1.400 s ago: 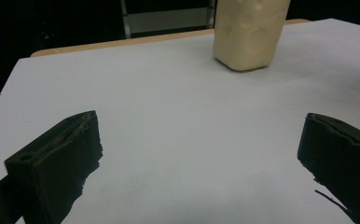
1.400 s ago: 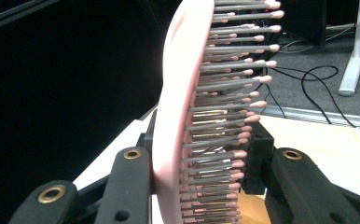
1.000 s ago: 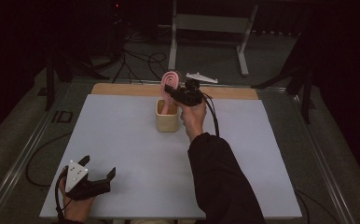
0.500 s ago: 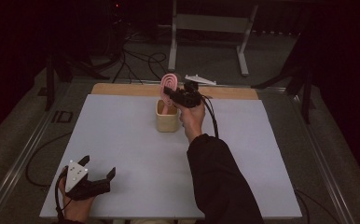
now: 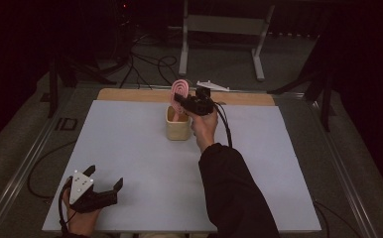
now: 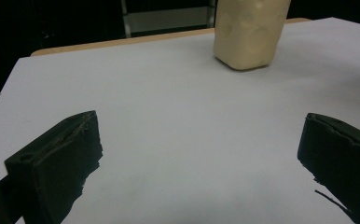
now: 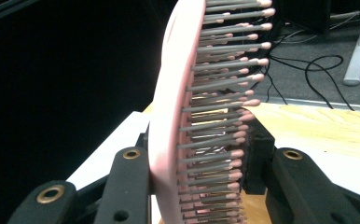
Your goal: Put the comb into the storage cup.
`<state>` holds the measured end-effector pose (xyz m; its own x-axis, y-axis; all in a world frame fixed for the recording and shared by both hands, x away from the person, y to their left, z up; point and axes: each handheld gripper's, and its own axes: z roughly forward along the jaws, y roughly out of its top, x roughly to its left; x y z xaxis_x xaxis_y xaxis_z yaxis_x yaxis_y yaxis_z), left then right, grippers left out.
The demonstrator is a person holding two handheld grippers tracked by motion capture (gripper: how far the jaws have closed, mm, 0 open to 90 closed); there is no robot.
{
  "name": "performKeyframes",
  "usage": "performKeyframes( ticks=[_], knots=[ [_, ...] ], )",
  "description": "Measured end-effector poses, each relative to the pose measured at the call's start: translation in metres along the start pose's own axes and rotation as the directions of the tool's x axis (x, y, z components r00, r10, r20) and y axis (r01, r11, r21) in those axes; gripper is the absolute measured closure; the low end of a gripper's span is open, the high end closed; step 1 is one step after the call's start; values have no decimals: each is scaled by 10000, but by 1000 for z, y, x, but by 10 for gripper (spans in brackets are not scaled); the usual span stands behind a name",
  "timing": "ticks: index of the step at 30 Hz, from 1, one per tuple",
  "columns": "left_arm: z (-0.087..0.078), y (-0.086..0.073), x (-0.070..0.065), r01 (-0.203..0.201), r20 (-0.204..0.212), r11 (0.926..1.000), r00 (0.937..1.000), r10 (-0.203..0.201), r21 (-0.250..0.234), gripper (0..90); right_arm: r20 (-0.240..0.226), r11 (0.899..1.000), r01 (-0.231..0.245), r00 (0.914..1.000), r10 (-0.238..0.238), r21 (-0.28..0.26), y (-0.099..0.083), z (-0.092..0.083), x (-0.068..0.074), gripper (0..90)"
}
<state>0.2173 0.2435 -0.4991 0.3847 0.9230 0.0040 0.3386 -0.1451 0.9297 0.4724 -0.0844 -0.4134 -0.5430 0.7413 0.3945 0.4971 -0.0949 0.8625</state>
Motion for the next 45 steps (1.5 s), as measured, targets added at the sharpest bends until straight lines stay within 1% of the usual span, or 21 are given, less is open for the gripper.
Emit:
performKeyframes(
  ticks=[8, 10, 12, 14, 21, 24, 37, 45],
  knots=[
    [0, 0, 0, 17, -4, 10000, 10000, -17, -16, 0, -31, 10000, 3, 10000, -3, 42, -4, 2, -1, 626],
    [0, 0, 0, 13, 0, 10000, 10000, -13, -10, 0, -19, 10000, -64, 10000, 65, 69, -6, 3, -2, 625],
    [0, 0, 0, 2, 0, 10000, 10000, -2, 3, 0, -58, 9998, -176, 9998, 175, -19, -8, 3, -4, 624],
    [0, 0, 0, 7, 8, 10000, 10000, -7, -3, 0, -89, 9997, -231, 9997, 231, -40, -8, 2, -5, 624],
    [0, 0, -1, 2, 9, 10000, 10000, -2, -3, 0, 16, 9996, -299, 9996, 299, 23, -7, 1, -10, 627],
    [1, 0, -1, 0, 9, 10000, 10000, 0, 2, 0, 27, 9997, -239, 9997, 239, 67, -7, 1, -10, 627],
    [1, 0, -1, -45, 14, 10000, 10000, 45, 20, 0, 260, 9996, -246, 9994, 242, 163, -7, 0, -15, 628],
    [1, -1, -1, -47, -13, 10000, 10000, 47, 30, 0, 528, 9995, -166, 9985, 153, 251, -7, 1, -16, 623]
  ],
)
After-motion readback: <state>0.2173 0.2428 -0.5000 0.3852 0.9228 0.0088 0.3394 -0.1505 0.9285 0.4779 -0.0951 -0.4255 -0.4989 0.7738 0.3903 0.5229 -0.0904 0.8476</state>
